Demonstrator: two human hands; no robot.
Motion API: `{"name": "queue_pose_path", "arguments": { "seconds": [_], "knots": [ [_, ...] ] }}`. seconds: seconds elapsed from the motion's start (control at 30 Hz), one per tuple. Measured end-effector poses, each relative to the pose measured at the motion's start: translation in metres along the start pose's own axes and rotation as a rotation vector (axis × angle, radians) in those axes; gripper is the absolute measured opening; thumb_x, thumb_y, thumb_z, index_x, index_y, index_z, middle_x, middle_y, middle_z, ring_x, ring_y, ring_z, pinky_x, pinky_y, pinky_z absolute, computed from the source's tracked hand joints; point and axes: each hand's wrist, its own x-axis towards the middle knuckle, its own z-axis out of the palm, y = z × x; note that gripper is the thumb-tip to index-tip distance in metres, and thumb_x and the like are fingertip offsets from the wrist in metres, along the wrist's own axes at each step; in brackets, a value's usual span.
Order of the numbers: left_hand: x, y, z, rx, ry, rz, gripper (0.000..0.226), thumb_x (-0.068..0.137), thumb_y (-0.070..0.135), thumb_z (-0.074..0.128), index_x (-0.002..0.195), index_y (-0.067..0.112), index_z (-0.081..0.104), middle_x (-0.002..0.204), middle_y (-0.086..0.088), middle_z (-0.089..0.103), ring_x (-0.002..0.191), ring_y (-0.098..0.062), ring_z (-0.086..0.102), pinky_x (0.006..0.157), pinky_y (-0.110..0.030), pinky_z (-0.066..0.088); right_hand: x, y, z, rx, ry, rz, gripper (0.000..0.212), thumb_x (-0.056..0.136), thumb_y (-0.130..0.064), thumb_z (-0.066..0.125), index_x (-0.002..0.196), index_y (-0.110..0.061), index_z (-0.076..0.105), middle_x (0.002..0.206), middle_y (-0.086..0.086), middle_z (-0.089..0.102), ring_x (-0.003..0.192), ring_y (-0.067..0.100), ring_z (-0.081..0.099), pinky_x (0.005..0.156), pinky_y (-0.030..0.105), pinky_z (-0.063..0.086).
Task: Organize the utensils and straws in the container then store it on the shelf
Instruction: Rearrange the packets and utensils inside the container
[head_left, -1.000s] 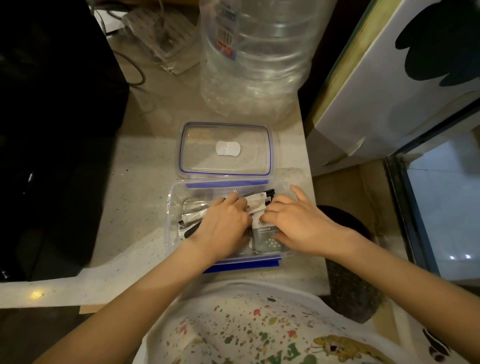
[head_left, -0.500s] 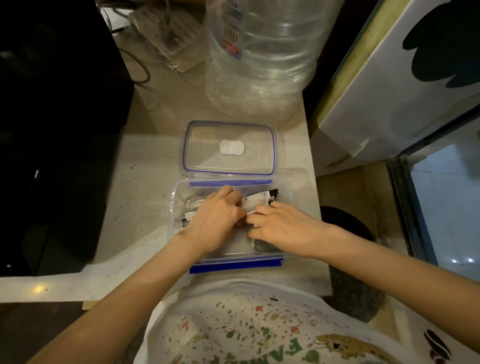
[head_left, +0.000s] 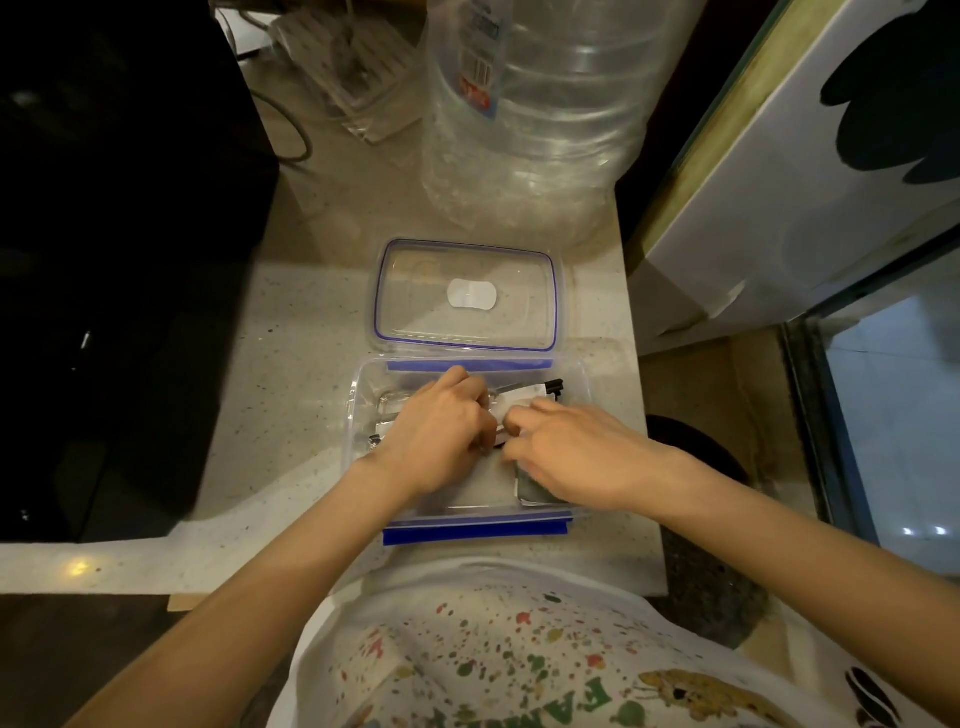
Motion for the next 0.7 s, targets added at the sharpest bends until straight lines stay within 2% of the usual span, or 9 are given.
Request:
{"name": "queue_pose_path", "arguments": {
  "seconds": [0.1,0.23,0.37,0.47,0.57,0.63,0.7],
  "knots": [
    [0.000,-0.001,0.001,-0.003,0.002,0.006,0.014,0.083,0.024,0.061,0.093,0.022,0.071,0.100,-0.003,0.059,0.097,-0.020,0.046,0.071,-0.028,0.042,0.003,-0.007,0.004,-0.066,-0.028,0.038,0.026,0.094,-0.026,0.045,0.114,-0.016,0.059,0.116,0.004,0.047,0.105,0.021,0.041,0.070,0.030,0.033],
    [0.000,-0.002,0.001,-0.013,0.017,0.006,0.014,0.084,0.023,0.059,0.088,0.018,0.071,0.097,-0.005,0.059,0.095,-0.021,0.046,0.069,-0.030,0.042,0.003,-0.011,-0.002,-0.038,-0.087,0.035,0.026,0.092,-0.032,0.048,0.105,-0.016,0.063,0.113,0.004,0.048,0.100,0.020,0.040,0.075,0.034,0.041],
    [0.000,-0.001,0.001,-0.023,0.036,0.015,0.015,0.084,0.023,0.059,0.084,0.015,0.072,0.095,-0.006,0.060,0.093,-0.021,0.046,0.064,-0.028,0.037,0.005,-0.009,-0.011,0.046,-0.120,0.019,0.022,0.093,-0.025,0.048,0.104,-0.017,0.065,0.107,0.003,0.052,0.097,0.018,0.043,0.079,0.039,0.047],
    [-0.001,-0.001,0.000,-0.026,0.019,0.010,0.013,0.083,0.021,0.059,0.086,0.017,0.072,0.097,-0.006,0.059,0.095,-0.021,0.046,0.068,-0.031,0.041,0.005,-0.007,-0.015,0.207,-0.023,0.108,0.020,0.092,-0.013,0.050,0.107,-0.015,0.064,0.108,0.003,0.058,0.096,0.019,0.054,0.081,0.038,0.050],
    [-0.001,-0.001,-0.001,-0.030,0.010,0.004,0.012,0.083,0.021,0.061,0.089,0.019,0.072,0.099,-0.003,0.058,0.097,-0.019,0.045,0.071,-0.030,0.044,0.004,-0.001,-0.013,0.163,0.072,0.265,0.012,0.091,-0.007,0.052,0.095,-0.009,0.063,0.098,0.008,0.063,0.082,0.019,0.061,0.072,0.034,0.054],
    [-0.001,-0.001,0.000,-0.031,0.019,0.008,0.012,0.082,0.021,0.062,0.089,0.019,0.072,0.099,-0.003,0.059,0.097,-0.018,0.045,0.070,-0.029,0.043,0.004,-0.001,-0.011,0.156,0.017,0.325,0.011,0.092,-0.011,0.052,0.088,-0.006,0.061,0.092,0.011,0.064,0.075,0.019,0.061,0.062,0.028,0.050],
    [-0.002,0.000,0.000,-0.022,0.036,0.004,0.012,0.082,0.021,0.062,0.089,0.019,0.071,0.098,-0.003,0.059,0.096,-0.019,0.046,0.070,-0.030,0.044,0.007,-0.006,-0.007,0.151,-0.030,0.345,0.013,0.092,-0.014,0.051,0.092,-0.006,0.061,0.094,0.011,0.064,0.076,0.019,0.060,0.060,0.026,0.045]
  ]
}}
